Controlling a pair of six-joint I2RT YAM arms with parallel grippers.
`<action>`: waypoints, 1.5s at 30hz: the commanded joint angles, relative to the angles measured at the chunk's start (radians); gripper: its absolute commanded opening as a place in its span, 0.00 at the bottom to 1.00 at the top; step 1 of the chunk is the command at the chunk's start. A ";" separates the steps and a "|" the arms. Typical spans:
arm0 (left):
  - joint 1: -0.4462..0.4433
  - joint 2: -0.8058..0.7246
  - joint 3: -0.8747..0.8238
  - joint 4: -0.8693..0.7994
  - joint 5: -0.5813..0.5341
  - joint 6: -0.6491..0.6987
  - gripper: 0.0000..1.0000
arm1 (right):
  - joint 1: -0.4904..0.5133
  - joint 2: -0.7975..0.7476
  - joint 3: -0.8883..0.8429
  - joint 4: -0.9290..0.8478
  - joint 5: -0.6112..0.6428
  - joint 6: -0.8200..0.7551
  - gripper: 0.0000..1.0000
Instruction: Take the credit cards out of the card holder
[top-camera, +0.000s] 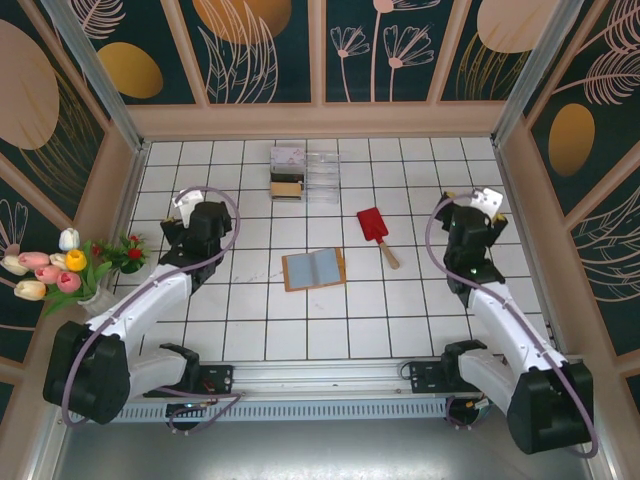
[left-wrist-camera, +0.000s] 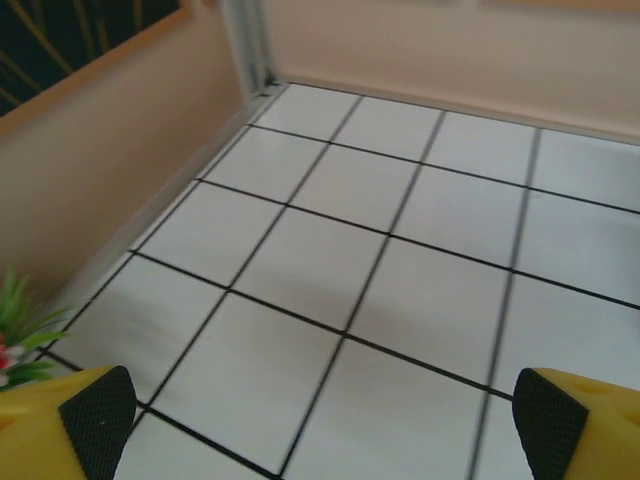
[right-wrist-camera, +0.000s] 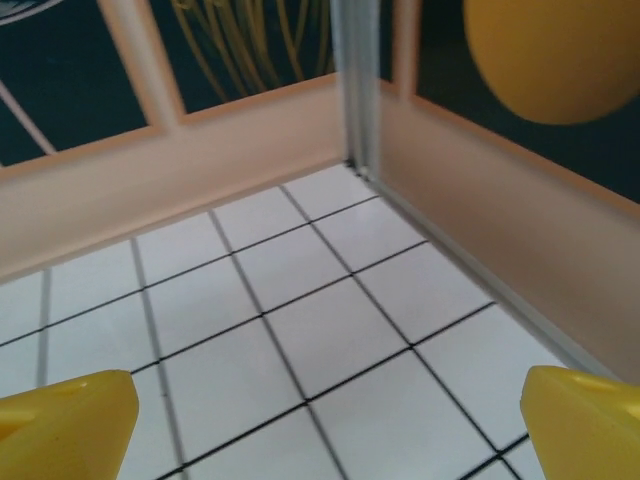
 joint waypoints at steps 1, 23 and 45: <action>0.016 -0.039 -0.095 0.203 -0.073 0.103 0.99 | -0.055 -0.016 -0.097 0.217 0.034 -0.001 0.99; 0.213 0.074 -0.519 1.137 0.357 0.341 0.99 | -0.154 0.419 -0.269 0.837 -0.438 -0.182 0.99; 0.294 0.348 -0.418 1.252 0.461 0.284 0.99 | -0.205 0.590 -0.272 1.003 -0.587 -0.148 0.99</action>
